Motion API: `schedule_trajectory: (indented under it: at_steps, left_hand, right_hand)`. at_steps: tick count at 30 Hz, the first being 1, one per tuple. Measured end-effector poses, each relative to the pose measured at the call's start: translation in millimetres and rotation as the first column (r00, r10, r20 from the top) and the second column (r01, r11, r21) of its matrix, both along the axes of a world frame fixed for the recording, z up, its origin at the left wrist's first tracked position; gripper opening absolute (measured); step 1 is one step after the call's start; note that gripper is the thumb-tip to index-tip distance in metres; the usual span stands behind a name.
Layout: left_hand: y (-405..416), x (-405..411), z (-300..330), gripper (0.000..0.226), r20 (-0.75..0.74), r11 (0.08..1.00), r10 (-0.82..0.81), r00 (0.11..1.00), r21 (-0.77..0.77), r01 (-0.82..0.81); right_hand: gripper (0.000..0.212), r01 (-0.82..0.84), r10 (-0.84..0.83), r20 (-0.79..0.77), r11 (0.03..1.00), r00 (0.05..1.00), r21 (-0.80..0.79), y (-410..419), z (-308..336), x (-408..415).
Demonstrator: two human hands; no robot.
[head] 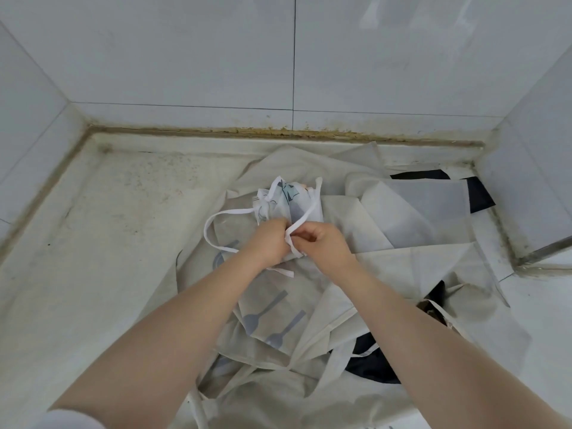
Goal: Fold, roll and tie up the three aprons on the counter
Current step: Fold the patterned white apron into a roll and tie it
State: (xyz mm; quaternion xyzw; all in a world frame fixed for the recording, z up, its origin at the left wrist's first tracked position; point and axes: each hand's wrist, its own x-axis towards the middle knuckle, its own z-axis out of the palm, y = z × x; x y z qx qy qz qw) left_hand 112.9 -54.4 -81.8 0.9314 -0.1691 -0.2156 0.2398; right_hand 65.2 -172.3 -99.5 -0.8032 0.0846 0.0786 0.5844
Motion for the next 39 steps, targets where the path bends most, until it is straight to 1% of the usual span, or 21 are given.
schedule_trajectory:
  at_steps: [2, 3, 5, 6, 8, 10, 12, 14, 16, 18, 20, 22, 24, 26, 28, 30, 32, 34, 36, 37, 39]
  left_hand:
    - [1, 0, 0, 0.006, 0.004, 0.999, 0.016, 1.0, -0.029, -0.016]
    - [2, 0, -1, 0.009, -0.007, 0.999, 0.017, 1.0, -0.044, -0.018]
    - [5, 1, -3, 0.013, -0.042, 0.997, 0.023, 0.999, -0.068, -0.026]
    - [6, 0, -3, 0.015, -0.046, 0.997, 0.016, 0.999, -0.076, -0.02]
    - [7, 1, -3, 0.02, -0.042, 0.998, 0.0, 0.999, -0.069, -0.003]
    - [7, 1, -4, 0.022, -0.033, 0.998, -0.003, 0.999, -0.058, 0.001]
    - [7, 1, -5, 0.018, -0.019, 0.998, -0.003, 1.0, -0.069, 0.002]
    - [9, -1, -8, 0.017, -0.024, 0.992, -0.002, 1.0, -0.129, -0.001]
    - [13, -3, -11, 0.021, -0.053, 0.979, -0.016, 0.998, -0.205, 0.005]
    - [17, -1, -9, 0.023, -0.125, 0.972, -0.063, 0.99, -0.233, 0.033]
    - [23, 5, -8, 0.025, -0.29, 0.95, -0.096, 0.952, -0.312, 0.001]
    - [28, 11, -10, 0.03, -0.38, 0.926, -0.121, 0.917, -0.375, -0.034]
    - [29, 14, -15, 0.028, -0.343, 0.92, -0.099, 0.934, -0.389, -0.045]
    - [27, 14, -17, 0.017, -0.255, 0.942, -0.071, 0.964, -0.336, -0.02]
    - [26, 16, -20, 0.016, -0.197, 0.961, -0.069, 0.978, -0.277, 0.012]
    - [26, 14, -20, 0.021, -0.185, 0.961, -0.081, 0.979, -0.275, 0.027]
    - [25, 13, -22, 0.02, -0.165, 0.959, -0.07, 0.984, -0.283, 0.02]
    - [23, 11, -21, 0.017, -0.149, 0.959, -0.036, 0.988, -0.283, -0.008]
    - [21, 12, -18, 0.008, -0.136, 0.967, -0.048, 0.99, -0.254, 0.012]
    - [21, 13, -16, 0.008, -0.156, 0.968, -0.074, 0.985, -0.247, 0.033]
    - [21, 10, -10, 0.023, -0.279, 0.952, -0.108, 0.954, -0.305, 0.019]
  right_hand:
    - [0.017, -0.034, 0.035, 0.007, 0.994, 0.999, -0.102, -1, -1, 4]
    - [0.022, -0.071, 0.07, -0.009, 0.994, 0.998, -0.086, -4, 0, 6]
    - [0.035, -0.166, 0.167, -0.054, 0.986, 0.985, 0.023, -9, 4, 6]
    - [0.038, -0.203, 0.207, -0.072, 0.977, 0.976, 0.063, -12, 6, 6]
    - [0.032, -0.223, 0.23, -0.099, 0.972, 0.968, 0.076, -14, 8, 6]
    - [0.027, -0.185, 0.196, -0.107, 0.977, 0.975, 0.103, -12, 8, 6]
    - [0.022, -0.094, 0.108, -0.106, 0.988, 0.988, 0.125, -7, 4, 4]
    - [0.02, 0.044, -0.034, -0.094, 0.993, 0.995, 0.11, -1, -1, 2]
    - [0.018, 0.157, -0.142, -0.097, 0.973, 0.985, 0.171, 3, -2, 0]
    - [0.019, 0.183, -0.153, -0.131, 0.947, 0.98, 0.264, 3, 3, 2]
    - [0.022, 0.174, -0.121, -0.172, 0.925, 0.978, 0.339, 0, 9, 3]
    - [0.025, 0.174, -0.106, -0.204, 0.92, 0.973, 0.351, -3, 10, 4]
    - [0.025, 0.17, -0.101, -0.212, 0.926, 0.972, 0.338, -3, 11, 4]
    - [0.025, 0.165, -0.1, -0.206, 0.93, 0.974, 0.33, -2, 9, 4]
    - [0.023, 0.14, -0.08, -0.198, 0.94, 0.977, 0.312, -4, 7, 5]
    - [0.018, 0.106, -0.047, -0.203, 0.951, 0.978, 0.291, -5, 5, 5]
    - [0.015, 0.063, -0.014, -0.198, 0.968, 0.98, 0.243, -5, 3, 6]
    - [0.013, 0.001, 0.017, -0.147, 0.993, 0.989, 0.122, -5, 2, 7]
    - [0.01, -0.027, 0.023, -0.087, 0.999, 0.996, -0.043, -7, 1, 8]
    - [0.009, -0.05, 0.043, -0.06, 0.991, 0.997, -0.126, -7, 1, 8]
    - [0.008, -0.112, 0.098, -0.069, 0.966, 0.993, -0.235, -10, 4, 9]
